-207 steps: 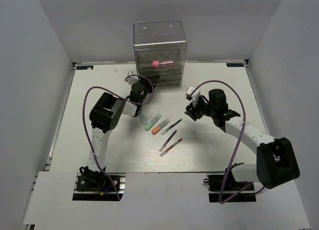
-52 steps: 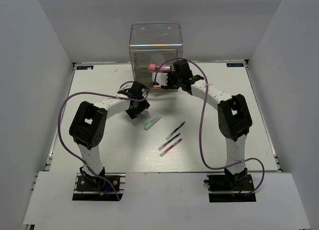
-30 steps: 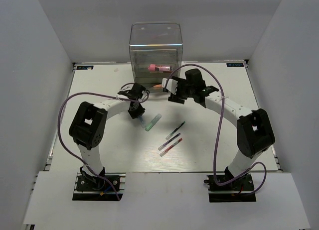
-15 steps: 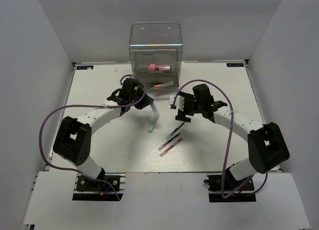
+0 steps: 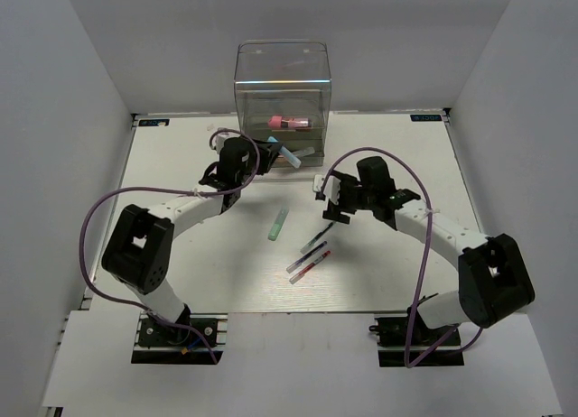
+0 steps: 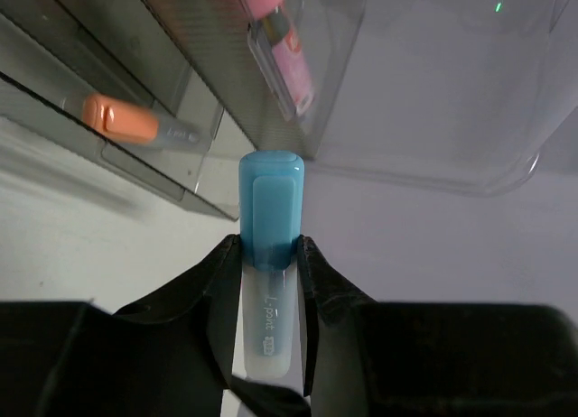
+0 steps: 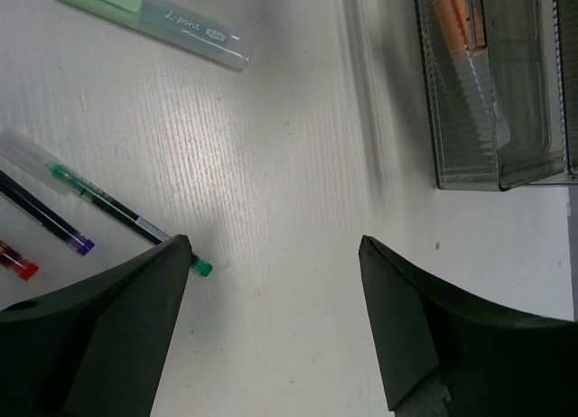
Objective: Sort the stationery into containers
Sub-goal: Place the stationery into the container
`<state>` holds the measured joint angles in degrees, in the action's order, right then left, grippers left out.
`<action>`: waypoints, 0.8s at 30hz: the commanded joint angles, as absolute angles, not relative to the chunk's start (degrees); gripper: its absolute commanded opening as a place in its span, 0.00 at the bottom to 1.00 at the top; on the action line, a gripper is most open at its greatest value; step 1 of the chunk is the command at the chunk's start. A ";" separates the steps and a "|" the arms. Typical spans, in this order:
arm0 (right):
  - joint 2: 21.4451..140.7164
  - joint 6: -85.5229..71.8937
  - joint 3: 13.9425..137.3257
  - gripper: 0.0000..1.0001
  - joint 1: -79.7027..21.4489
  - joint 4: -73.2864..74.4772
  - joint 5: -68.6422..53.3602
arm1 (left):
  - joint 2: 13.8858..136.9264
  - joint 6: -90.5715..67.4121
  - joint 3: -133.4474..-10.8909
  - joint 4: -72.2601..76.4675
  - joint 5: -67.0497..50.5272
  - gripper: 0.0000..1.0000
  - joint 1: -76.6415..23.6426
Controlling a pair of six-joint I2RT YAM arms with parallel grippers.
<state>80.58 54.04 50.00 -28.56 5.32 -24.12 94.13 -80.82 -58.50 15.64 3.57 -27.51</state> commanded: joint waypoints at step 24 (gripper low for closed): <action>77.43 50.18 47.99 0.60 -26.81 3.78 -27.33 | 107.75 -96.77 -76.90 -2.55 22.85 0.56 -27.69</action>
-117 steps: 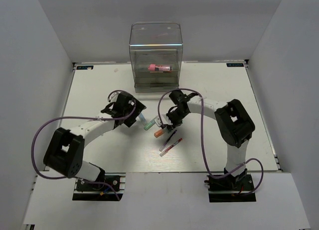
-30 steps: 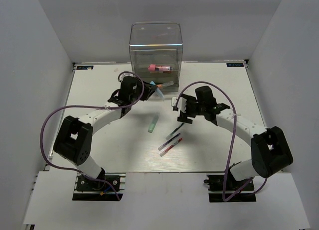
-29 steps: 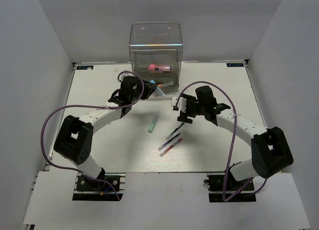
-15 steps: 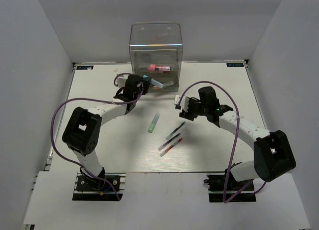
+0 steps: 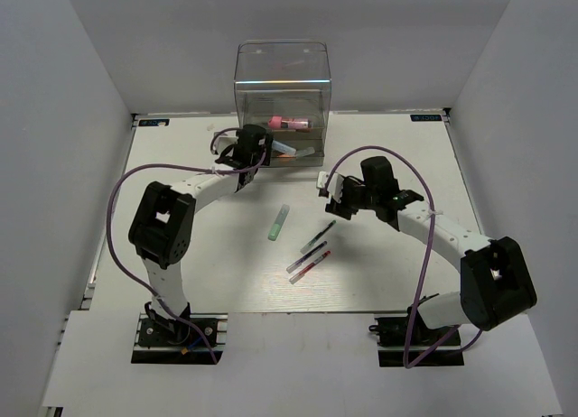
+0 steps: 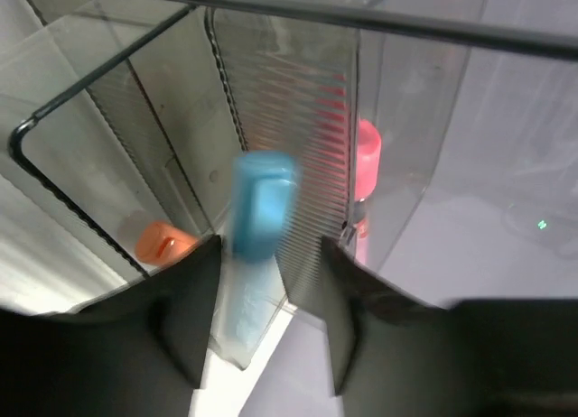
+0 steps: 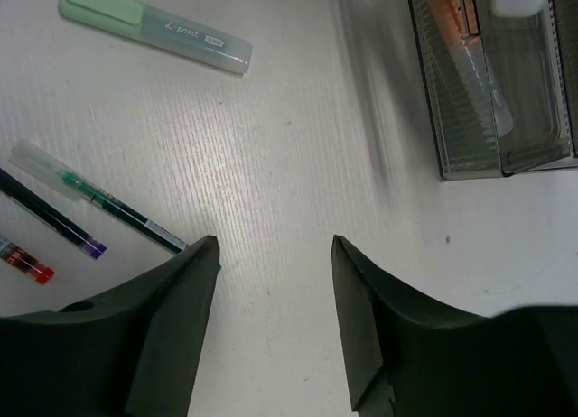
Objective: Sort the stationery into containers
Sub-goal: Place the stationery into the container, then grab a piece of stationery with the right arm
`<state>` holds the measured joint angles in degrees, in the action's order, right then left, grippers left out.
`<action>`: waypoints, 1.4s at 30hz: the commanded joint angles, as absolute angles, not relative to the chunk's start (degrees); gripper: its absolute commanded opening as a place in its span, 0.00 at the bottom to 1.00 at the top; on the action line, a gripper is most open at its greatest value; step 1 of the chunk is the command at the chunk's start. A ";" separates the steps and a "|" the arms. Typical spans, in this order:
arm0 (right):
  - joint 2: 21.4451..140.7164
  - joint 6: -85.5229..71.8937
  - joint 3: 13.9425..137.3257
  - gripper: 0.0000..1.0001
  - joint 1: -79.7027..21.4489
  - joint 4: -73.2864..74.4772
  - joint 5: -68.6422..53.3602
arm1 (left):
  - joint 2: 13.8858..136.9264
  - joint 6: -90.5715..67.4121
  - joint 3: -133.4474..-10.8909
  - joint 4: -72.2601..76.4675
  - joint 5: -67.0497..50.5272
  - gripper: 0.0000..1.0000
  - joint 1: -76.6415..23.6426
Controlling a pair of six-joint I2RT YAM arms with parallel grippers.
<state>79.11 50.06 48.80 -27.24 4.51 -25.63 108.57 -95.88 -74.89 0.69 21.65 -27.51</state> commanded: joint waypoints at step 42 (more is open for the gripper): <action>116.10 108.72 85.70 0.65 -40.51 44.39 -31.12 | 28.66 -70.14 -21.01 -25.14 15.64 0.78 -26.54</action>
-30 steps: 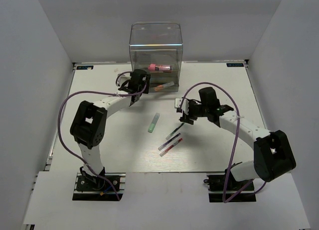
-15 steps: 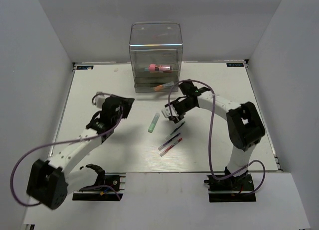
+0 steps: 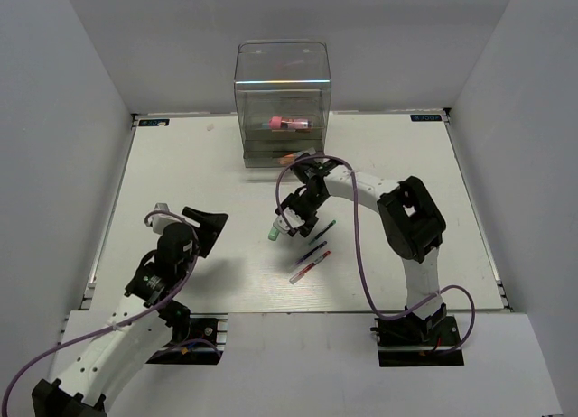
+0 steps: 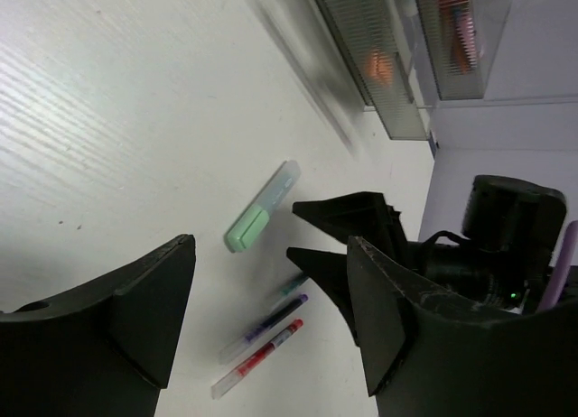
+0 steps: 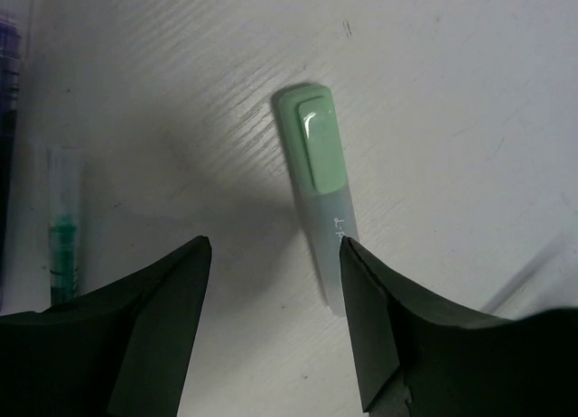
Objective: Sort the stationery into containers
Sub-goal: Grab a piece of stationery with the right arm
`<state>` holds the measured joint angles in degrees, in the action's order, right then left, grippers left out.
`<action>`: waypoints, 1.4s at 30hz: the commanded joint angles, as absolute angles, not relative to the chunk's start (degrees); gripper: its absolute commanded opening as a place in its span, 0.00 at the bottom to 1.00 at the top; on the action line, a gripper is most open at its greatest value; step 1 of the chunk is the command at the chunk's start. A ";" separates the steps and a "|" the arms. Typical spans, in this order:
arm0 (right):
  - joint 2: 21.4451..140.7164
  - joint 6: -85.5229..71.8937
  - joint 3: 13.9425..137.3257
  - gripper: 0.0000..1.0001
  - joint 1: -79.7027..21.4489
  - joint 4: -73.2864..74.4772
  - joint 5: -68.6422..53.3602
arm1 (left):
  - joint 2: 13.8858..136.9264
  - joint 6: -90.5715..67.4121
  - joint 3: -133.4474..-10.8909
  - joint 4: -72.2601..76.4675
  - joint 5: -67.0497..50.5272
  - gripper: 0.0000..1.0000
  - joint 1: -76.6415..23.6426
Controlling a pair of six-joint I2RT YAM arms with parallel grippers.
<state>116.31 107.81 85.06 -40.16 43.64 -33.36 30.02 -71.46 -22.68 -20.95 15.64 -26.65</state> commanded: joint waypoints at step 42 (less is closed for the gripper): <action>129.56 124.55 95.46 0.19 -43.86 65.92 -15.81 | 27.60 -70.14 -19.78 -26.10 15.64 0.78 -26.54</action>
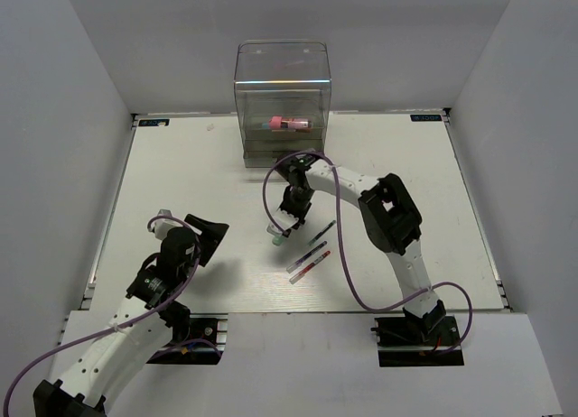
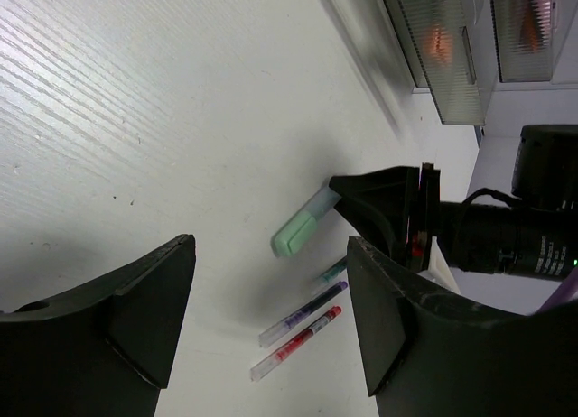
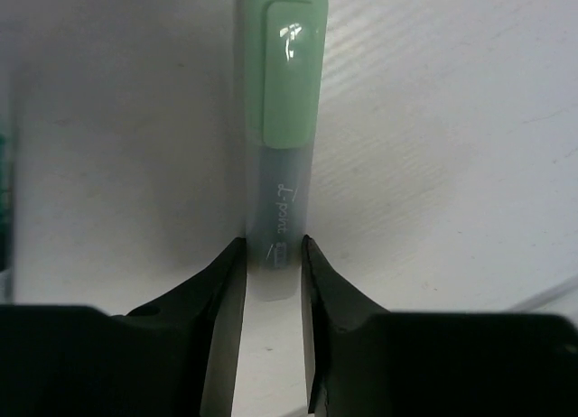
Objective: Sort the stationery into containers
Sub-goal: Grab a piece of stationery with the right arm, then place the stationery into the container
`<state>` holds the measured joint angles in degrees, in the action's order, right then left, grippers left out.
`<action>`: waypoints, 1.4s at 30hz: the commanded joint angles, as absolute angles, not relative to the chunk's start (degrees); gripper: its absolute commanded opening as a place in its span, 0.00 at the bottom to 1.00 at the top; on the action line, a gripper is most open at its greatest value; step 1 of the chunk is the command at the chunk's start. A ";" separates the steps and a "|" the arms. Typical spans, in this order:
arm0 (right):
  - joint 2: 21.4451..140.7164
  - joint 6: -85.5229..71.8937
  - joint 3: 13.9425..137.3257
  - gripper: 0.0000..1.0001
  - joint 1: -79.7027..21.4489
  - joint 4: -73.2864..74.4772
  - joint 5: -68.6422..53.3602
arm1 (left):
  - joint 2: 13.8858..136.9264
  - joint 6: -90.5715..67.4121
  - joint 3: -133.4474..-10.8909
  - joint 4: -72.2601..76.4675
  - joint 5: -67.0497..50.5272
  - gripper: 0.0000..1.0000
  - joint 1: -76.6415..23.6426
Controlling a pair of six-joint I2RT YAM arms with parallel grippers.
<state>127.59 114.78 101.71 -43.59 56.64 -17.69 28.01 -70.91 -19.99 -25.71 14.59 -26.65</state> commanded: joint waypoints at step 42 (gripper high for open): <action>119.52 71.18 106.96 0.00 -35.77 18.54 -9.14 | 42.27 -69.61 -18.19 -5.28 4.83 0.78 -26.54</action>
<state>116.09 68.73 103.79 -35.75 18.33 -12.80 41.91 -70.30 -18.35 -8.14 5.23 -26.65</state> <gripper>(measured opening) 0.319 0.775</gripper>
